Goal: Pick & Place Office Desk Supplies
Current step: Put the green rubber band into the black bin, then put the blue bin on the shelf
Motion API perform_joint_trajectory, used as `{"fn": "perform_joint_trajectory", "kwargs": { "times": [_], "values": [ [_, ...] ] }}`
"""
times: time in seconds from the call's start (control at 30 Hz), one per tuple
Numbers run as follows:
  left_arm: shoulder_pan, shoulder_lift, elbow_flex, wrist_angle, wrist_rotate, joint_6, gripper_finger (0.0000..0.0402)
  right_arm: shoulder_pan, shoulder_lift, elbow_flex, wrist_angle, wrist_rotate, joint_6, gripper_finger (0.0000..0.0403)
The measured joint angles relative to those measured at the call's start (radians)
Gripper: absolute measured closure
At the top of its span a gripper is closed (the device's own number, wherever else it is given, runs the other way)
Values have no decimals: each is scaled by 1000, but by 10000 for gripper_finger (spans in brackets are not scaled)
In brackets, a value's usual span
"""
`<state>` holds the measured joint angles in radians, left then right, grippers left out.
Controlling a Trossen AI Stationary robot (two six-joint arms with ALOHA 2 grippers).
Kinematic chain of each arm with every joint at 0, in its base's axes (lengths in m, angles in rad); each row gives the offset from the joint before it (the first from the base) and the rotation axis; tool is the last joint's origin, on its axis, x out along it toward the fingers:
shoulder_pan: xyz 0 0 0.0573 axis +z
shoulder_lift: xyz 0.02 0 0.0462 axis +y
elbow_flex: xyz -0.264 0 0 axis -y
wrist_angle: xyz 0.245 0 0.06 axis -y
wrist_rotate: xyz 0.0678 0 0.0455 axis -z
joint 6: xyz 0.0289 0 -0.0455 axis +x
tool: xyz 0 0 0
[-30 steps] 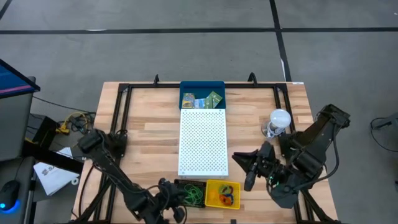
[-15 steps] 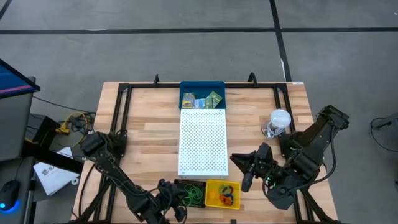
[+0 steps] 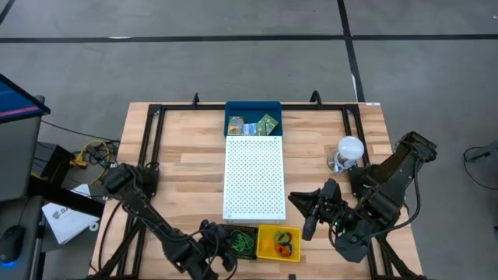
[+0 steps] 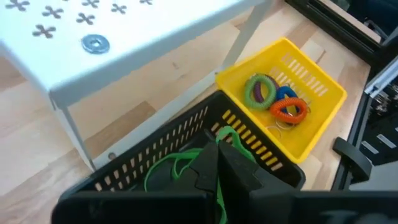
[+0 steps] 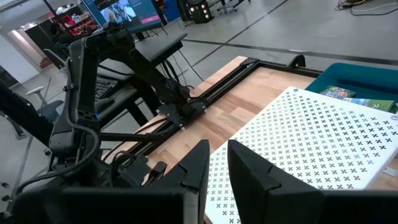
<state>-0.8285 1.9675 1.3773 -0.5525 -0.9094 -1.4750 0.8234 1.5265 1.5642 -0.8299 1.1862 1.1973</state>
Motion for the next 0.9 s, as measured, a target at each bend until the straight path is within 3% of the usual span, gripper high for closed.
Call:
{"fn": "perform_joint_trajectory", "kwargs": {
  "times": [0.23,0.63,0.9],
  "values": [
    [6,0,0,-1,49,-3,393,0,0,0,0,-1,0,346],
    [12,0,0,-7,52,-29,308,0,0,0,0,-3,-3,346],
    [8,-28,-1,-11,52,34,298,0,0,0,0,-3,-3,346]
  ]
}}
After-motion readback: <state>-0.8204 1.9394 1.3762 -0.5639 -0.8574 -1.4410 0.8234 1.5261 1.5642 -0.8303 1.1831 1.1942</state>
